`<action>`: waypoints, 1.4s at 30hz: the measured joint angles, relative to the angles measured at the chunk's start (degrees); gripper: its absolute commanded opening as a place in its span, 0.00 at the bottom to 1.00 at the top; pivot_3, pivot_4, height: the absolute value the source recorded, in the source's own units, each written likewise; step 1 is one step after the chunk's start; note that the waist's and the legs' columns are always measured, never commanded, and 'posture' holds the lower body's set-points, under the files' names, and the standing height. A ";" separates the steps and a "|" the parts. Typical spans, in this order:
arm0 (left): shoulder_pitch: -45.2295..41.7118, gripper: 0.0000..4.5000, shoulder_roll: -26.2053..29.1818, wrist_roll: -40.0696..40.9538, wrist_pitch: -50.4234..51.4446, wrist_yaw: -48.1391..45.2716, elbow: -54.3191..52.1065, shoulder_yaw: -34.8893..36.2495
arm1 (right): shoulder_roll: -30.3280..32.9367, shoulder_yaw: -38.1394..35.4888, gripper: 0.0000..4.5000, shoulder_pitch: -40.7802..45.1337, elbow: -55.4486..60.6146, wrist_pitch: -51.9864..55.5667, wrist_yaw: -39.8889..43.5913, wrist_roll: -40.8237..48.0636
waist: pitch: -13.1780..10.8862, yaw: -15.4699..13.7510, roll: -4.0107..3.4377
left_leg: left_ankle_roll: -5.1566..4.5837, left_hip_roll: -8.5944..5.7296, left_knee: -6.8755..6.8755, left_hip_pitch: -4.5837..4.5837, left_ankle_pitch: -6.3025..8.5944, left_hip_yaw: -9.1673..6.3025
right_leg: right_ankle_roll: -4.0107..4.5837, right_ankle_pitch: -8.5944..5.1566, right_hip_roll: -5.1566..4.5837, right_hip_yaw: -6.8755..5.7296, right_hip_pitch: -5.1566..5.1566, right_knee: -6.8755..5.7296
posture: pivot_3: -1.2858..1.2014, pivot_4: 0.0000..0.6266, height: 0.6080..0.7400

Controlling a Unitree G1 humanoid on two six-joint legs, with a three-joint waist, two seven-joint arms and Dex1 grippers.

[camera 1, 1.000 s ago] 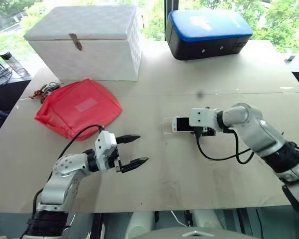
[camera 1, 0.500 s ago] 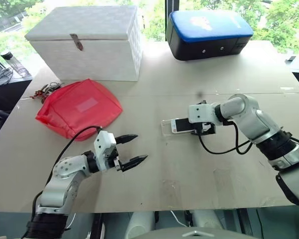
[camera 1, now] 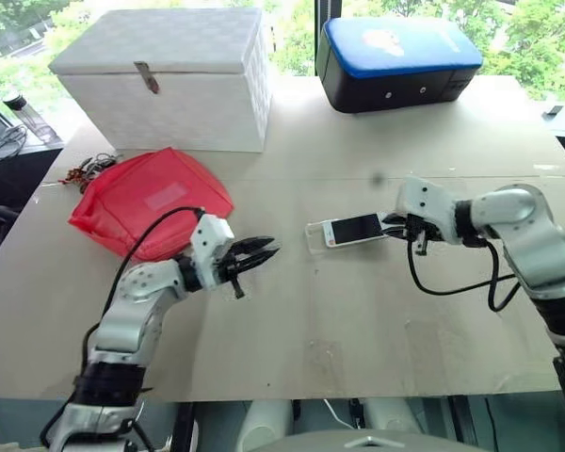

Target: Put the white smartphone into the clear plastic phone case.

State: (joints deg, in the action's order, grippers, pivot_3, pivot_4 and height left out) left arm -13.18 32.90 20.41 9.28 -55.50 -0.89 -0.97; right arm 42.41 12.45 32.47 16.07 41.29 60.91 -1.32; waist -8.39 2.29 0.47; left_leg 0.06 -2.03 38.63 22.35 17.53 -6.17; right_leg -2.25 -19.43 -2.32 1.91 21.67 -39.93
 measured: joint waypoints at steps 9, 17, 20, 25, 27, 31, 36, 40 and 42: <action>-6.78 0.01 -5.53 -9.06 2.88 5.60 6.60 -7.69 | 1.12 -0.48 0.01 -3.40 -1.70 1.64 -12.57 -5.56 | 0.00 -0.02 0.00 | 0.00 -0.01 0.30 0.12 0.00 -0.01 | -0.01 0.00 0.04 -0.19 0.02 -0.08 | 0.52 0.24 1.00; -10.35 0.01 -9.77 -11.37 5.01 9.12 9.00 -8.63 | -1.27 5.51 0.01 -2.13 -3.96 -1.94 -13.85 -7.93 | 0.01 0.11 0.00 | 0.00 -0.01 0.53 0.16 0.00 -0.02 | -0.01 0.01 0.06 -0.21 0.01 -0.22 | 0.52 0.24 1.00; -10.83 0.01 -9.88 -11.42 5.28 9.03 9.47 -8.61 | -2.61 7.81 0.01 -0.52 -5.77 -3.93 -14.23 -9.50 | 0.01 0.09 0.00 | 0.00 -0.01 0.55 0.16 0.00 -0.02 | -0.01 0.01 0.06 -0.23 0.01 -0.22 | 0.52 0.24 1.00; -11.65 0.01 -9.85 -11.47 5.74 8.85 10.15 -8.57 | -5.54 10.47 0.01 1.38 -7.65 -6.64 -15.00 -11.96 | 0.01 0.10 0.00 | 0.00 -0.01 0.57 0.16 0.00 -0.05 | -0.01 0.01 0.06 -0.26 0.02 -0.25 | 0.52 0.24 1.00; -11.91 0.01 -9.83 -11.47 6.37 8.86 10.15 -8.54 | -5.82 11.63 0.01 2.01 -7.67 -7.42 -14.95 -13.23 | 0.01 0.09 -0.01 | 0.00 0.00 0.59 0.16 0.00 -0.06 | -0.01 0.01 0.05 -0.27 0.01 -0.25 | 0.52 0.24 1.00; -12.12 0.01 -9.68 -11.46 7.05 8.94 10.20 -8.19 | -6.42 12.72 0.01 2.09 -7.67 -8.94 -14.85 -15.64 | 0.01 0.19 -0.01 | 0.01 -0.01 0.59 0.15 0.00 -0.06 | -0.01 0.01 0.05 -0.27 0.02 -0.27 | 0.52 0.24 1.00; -12.11 0.01 -9.56 -11.51 7.85 9.08 10.20 -7.58 | -7.85 13.54 0.01 1.94 -7.70 -9.76 -14.71 -17.73 | 0.02 0.40 -0.02 | 0.01 -0.01 0.59 0.05 -0.01 -0.06 | -0.01 0.01 0.07 -0.21 0.02 -0.43 | 0.52 0.24 1.00; -12.10 0.01 -9.23 -11.94 8.12 9.47 10.20 -7.13 | -9.16 13.52 0.01 1.71 -7.66 -10.03 -14.21 -17.77 | 0.02 0.41 -0.02 | 0.01 -0.01 0.60 0.02 0.00 -0.06 | -0.01 0.01 0.08 -0.19 0.02 -0.49 | 0.52 0.24 1.00; -12.06 0.01 -9.16 -11.98 8.24 9.47 10.20 -6.83 | -9.24 13.37 0.01 1.61 -7.66 -10.28 -14.18 -17.86 | 0.02 0.38 -0.02 | 0.01 -0.01 0.62 0.03 0.00 -0.05 | -0.01 0.01 0.07 -0.18 0.02 -0.49 | 0.52 0.24 1.00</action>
State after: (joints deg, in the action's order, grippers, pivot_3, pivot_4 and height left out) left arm -25.25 23.74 8.43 17.52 -46.02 9.31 -7.80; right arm 33.16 25.82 34.09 8.41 31.01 46.74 -19.18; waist -8.37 2.67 0.45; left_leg 0.07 -2.04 39.25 22.37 17.52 -6.22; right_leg -2.26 -19.42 -2.25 1.72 21.69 -40.42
